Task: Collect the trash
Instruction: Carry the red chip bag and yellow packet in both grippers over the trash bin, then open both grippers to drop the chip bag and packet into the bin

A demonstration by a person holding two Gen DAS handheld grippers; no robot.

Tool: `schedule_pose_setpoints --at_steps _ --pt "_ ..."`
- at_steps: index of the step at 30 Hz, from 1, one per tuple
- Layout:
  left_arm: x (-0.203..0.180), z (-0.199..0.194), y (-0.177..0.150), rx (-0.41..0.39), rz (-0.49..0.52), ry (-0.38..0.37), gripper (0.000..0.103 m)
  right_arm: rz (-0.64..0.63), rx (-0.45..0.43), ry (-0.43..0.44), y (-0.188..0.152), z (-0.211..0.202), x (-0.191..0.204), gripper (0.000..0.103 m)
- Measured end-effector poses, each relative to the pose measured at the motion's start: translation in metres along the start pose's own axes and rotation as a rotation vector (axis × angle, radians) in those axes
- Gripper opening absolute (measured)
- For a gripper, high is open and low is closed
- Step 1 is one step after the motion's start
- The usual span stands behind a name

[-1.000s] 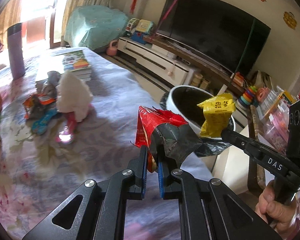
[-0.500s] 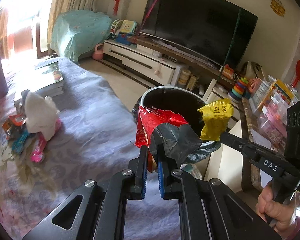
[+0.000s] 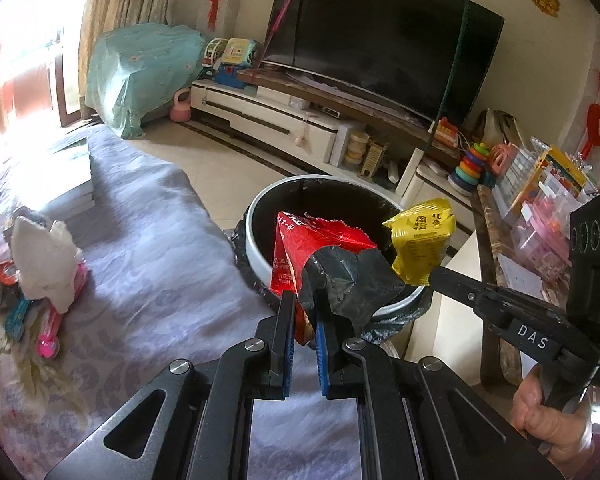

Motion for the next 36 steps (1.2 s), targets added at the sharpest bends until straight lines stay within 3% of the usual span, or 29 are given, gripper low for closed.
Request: schedule_pose_setpoints --at_steps 33,36 --pt "-0.016 0.059 0.030 0.056 0.043 0.015 0.008 -0.002 0.049 -0.038 0.019 0.030 -0.021 0.002" --pt "-0.015 0.062 0.031 0.063 0.034 0.012 0.018 -0.012 0.047 -0.057 0.021 0.033 -0.023 0.007"
Point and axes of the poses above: each gripper's, at about its wrist camera, not at the fingertips, and z roughly the way its jaws point, x to its left, y to its top, the point moved 8 cm from there along z, roughly the way its jaws point, and after that the axes turned 3 degrees about -y, right-handed, at the moved point
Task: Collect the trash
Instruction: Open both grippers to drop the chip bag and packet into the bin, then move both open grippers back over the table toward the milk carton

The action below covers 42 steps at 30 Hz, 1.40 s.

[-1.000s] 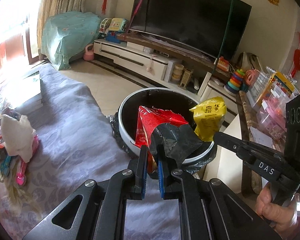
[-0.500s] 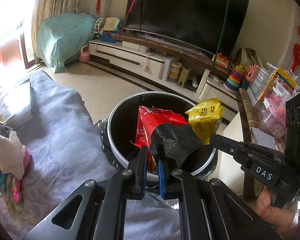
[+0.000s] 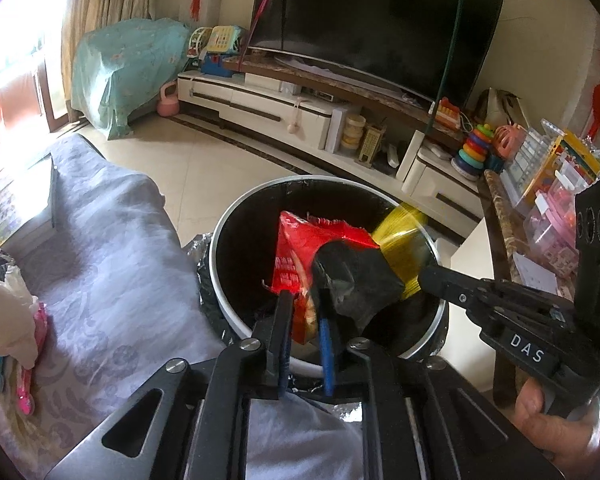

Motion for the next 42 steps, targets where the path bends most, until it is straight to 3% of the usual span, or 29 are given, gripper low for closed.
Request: schedule_pose_setpoints --at_steps 4,7,9,10,15,18,34,42 --pt "0.002 -0.005 -0.002 -0.016 -0.002 0.009 0.029 0.007 -0.001 0.000 -0.001 -0.001 0.000 0.011" --pt "0.007 -0.012 -0.009 -0.030 -0.018 0.016 0.038 0.013 -0.018 0.011 -0.002 -0.008 0.003 0.024" --pt "0.013 -0.019 -0.015 -0.036 -0.040 0.025 0.047 0.014 -0.024 0.016 -0.002 -0.010 0.005 0.041" --pt "0.018 -0.022 -0.018 -0.039 -0.053 0.032 0.053 0.013 -0.034 0.023 -0.004 -0.014 0.008 0.045" --pt "0.041 -0.046 -0.044 -0.049 -0.125 0.057 0.058 0.030 -0.065 0.087 -0.008 -0.024 0.031 0.088" --pt "0.054 -0.063 -0.059 -0.059 -0.158 0.073 0.063 0.017 -0.064 0.104 -0.014 -0.026 0.046 0.089" --pt "0.122 -0.156 -0.145 -0.108 -0.330 0.212 0.069 -0.086 0.002 0.205 -0.052 -0.009 0.144 0.092" --pt "0.141 -0.182 -0.159 -0.119 -0.394 0.264 0.069 -0.124 0.052 0.243 -0.069 0.009 0.183 0.092"
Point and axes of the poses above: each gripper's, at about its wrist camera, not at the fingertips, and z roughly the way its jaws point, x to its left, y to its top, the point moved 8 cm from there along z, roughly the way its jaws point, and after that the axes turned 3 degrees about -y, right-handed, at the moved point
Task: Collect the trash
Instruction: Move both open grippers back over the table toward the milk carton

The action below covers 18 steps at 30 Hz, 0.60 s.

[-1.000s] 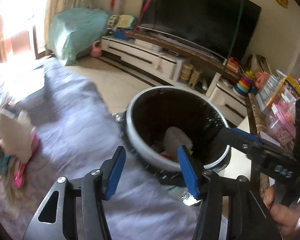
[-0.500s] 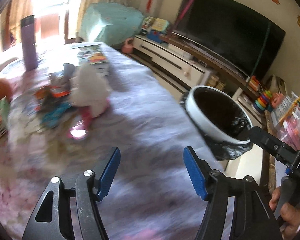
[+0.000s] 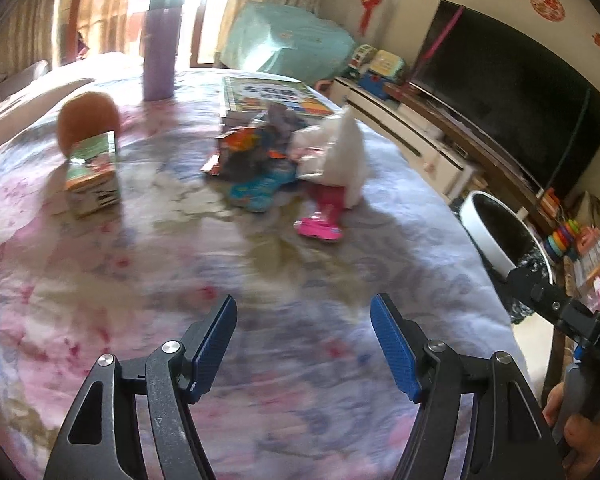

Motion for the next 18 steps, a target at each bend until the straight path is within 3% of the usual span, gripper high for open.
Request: schedule_pose_setpoints --at_steps 15,18 --pt "0.055 -0.010 0.001 0.004 -0.099 0.077 0.070 -0.041 0.005 0.055 0.002 0.034 0.051 0.092" --pt "0.065 -0.006 0.005 0.003 -0.109 0.091 0.074 -0.048 0.006 0.057 0.002 0.040 0.055 0.092"
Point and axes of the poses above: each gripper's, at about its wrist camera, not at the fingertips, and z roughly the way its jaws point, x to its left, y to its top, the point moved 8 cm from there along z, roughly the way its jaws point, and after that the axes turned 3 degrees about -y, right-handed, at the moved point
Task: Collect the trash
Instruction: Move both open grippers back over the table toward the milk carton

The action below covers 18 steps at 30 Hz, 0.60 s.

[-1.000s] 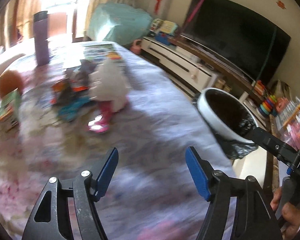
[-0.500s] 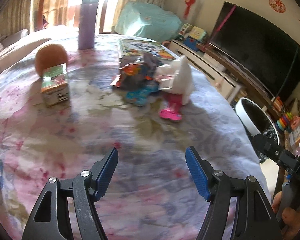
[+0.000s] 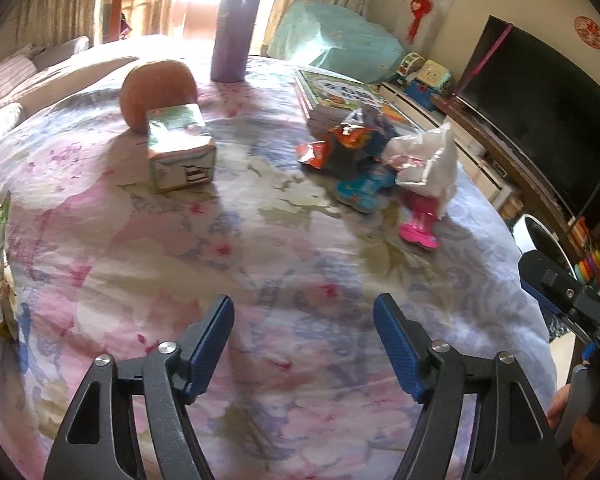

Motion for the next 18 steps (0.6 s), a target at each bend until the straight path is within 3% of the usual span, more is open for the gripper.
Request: schedule_pose_setpoints --at_steps 18 --pt "0.049 0.017 0.049 -0.042 -0.057 0.115 0.080 -0.015 0.015 -0.005 0.021 0.043 0.009 0.092"
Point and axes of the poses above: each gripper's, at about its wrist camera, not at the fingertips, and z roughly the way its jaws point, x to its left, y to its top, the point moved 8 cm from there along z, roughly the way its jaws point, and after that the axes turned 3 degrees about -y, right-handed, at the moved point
